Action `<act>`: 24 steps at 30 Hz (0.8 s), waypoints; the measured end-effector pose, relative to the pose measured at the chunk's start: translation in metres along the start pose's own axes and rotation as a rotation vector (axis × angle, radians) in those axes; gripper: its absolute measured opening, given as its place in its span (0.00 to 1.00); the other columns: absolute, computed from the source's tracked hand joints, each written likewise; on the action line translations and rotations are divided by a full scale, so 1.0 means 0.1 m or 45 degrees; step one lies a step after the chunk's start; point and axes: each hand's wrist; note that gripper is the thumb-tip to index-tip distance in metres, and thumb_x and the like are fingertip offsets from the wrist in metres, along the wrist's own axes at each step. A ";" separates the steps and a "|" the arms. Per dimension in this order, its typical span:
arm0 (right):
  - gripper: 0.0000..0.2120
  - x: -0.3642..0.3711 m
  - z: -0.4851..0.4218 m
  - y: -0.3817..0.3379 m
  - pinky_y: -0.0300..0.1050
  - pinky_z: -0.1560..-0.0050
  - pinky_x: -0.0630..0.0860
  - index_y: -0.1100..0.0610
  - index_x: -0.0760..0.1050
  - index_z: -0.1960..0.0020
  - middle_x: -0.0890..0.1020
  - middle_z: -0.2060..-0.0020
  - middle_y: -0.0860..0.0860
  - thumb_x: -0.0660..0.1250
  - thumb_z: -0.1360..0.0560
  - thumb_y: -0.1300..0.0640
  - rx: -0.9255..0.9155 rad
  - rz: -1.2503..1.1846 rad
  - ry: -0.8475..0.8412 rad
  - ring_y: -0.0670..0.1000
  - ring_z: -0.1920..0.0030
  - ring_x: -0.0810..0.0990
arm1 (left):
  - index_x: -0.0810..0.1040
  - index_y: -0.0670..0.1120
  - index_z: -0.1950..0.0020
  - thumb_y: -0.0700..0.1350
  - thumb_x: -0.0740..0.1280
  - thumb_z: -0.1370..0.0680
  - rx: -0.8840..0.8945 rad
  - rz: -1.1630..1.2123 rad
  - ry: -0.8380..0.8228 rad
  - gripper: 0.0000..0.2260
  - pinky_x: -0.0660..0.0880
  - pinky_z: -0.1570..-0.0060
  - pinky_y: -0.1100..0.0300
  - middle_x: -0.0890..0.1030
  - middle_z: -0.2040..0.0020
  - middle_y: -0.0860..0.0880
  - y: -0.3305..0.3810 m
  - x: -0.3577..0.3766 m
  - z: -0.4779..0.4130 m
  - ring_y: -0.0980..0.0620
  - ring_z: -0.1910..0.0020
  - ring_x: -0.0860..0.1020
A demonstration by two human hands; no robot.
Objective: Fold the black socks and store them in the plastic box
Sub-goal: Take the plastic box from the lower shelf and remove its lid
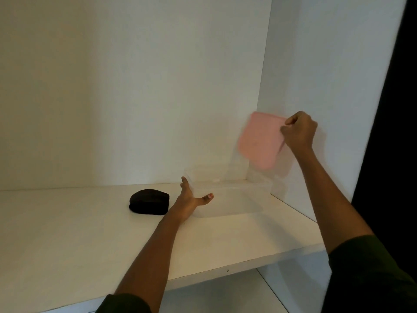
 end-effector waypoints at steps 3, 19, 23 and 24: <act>0.07 -0.12 -0.01 0.13 0.37 0.61 0.67 0.67 0.74 0.53 0.81 0.55 0.62 0.61 0.28 0.74 -0.138 0.130 0.060 0.51 0.61 0.74 | 0.32 0.48 0.23 0.51 0.75 0.31 0.023 -0.066 -0.005 0.56 0.51 0.25 0.55 0.45 0.20 0.45 0.01 0.02 -0.03 0.47 0.21 0.51; 0.13 -0.01 0.57 0.99 0.40 0.66 0.69 0.65 0.70 0.46 0.76 0.57 0.58 0.66 0.29 0.71 0.197 0.089 -0.192 0.55 0.63 0.75 | 0.32 0.48 0.23 0.52 0.69 0.26 0.051 -0.151 0.039 0.49 0.49 0.25 0.53 0.45 0.20 0.44 0.04 0.01 0.11 0.46 0.21 0.49; 0.14 -0.04 0.64 0.99 0.49 0.57 0.74 0.61 0.65 0.41 0.79 0.51 0.63 0.63 0.25 0.64 0.155 0.454 -0.316 0.63 0.53 0.80 | 0.30 0.49 0.24 0.53 0.69 0.25 0.067 -0.138 0.013 0.49 0.49 0.25 0.53 0.44 0.20 0.45 0.06 0.00 0.18 0.47 0.21 0.49; 0.16 -0.05 0.64 0.98 0.50 0.56 0.75 0.60 0.63 0.39 0.79 0.50 0.63 0.62 0.24 0.62 0.100 0.623 -0.348 0.64 0.51 0.80 | 0.30 0.49 0.24 0.53 0.69 0.25 0.071 -0.143 0.003 0.49 0.49 0.25 0.53 0.43 0.20 0.46 0.07 0.00 0.21 0.47 0.21 0.49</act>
Point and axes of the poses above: each hand's wrist, its own z-axis away from the middle knuckle, its own x-axis out of the palm, y = z × x
